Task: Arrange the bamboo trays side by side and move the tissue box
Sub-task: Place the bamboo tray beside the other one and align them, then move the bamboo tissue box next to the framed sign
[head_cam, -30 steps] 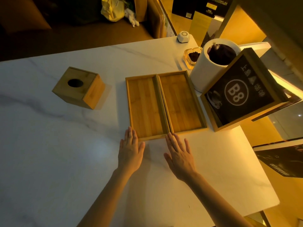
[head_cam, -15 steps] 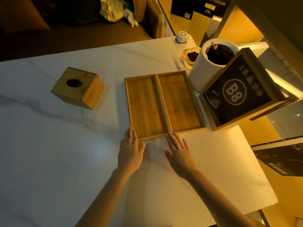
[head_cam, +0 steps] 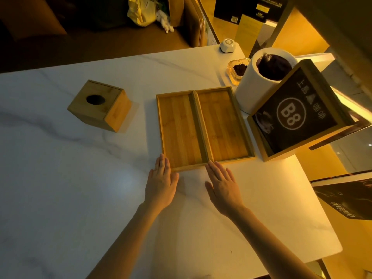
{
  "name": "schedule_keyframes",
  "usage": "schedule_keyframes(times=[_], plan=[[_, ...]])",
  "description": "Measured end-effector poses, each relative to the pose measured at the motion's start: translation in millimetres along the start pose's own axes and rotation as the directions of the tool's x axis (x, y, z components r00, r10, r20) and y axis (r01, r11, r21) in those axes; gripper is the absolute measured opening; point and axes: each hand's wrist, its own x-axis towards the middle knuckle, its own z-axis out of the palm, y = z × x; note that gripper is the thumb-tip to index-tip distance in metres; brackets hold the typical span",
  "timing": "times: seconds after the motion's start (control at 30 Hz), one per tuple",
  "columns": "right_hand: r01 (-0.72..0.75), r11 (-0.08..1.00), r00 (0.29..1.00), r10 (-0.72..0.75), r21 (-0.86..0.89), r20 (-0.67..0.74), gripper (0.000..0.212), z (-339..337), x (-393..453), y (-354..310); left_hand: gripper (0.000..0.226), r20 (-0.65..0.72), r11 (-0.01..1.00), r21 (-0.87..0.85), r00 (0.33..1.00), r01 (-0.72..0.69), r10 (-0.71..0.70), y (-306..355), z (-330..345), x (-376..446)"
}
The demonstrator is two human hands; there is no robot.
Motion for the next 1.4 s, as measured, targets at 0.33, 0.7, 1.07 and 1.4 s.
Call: schedule_keyframes(times=[0.33, 0.7, 1.07, 1.4], plan=[[0.080, 0.997, 0.997, -0.080, -0.018, 0.023, 0.030, -49, 63, -54, 0.036, -0.079, 0.963, -0.267, 0.997, -0.043, 0.022, -13, -66, 5], [0.334, 0.929, 0.941, -0.339, 0.162, 0.007, 0.030, -87, 181, -152, 0.033, -0.535, 0.934, -0.353, 0.830, -0.052, -0.156, -82, -172, 53], [0.109, 0.879, 0.967, -0.202, 0.464, 0.157, 0.061, -49, 273, -201, 0.074, -0.314, 0.706, -0.676, 0.785, 0.210, -0.534, -164, -168, 116], [0.066, 0.785, 0.972, -0.190, 0.615, 0.138, 0.039, -37, 274, -206, 0.040, -0.301, 0.576, -0.803, 0.730, 0.153, -0.613, -162, -167, 118]])
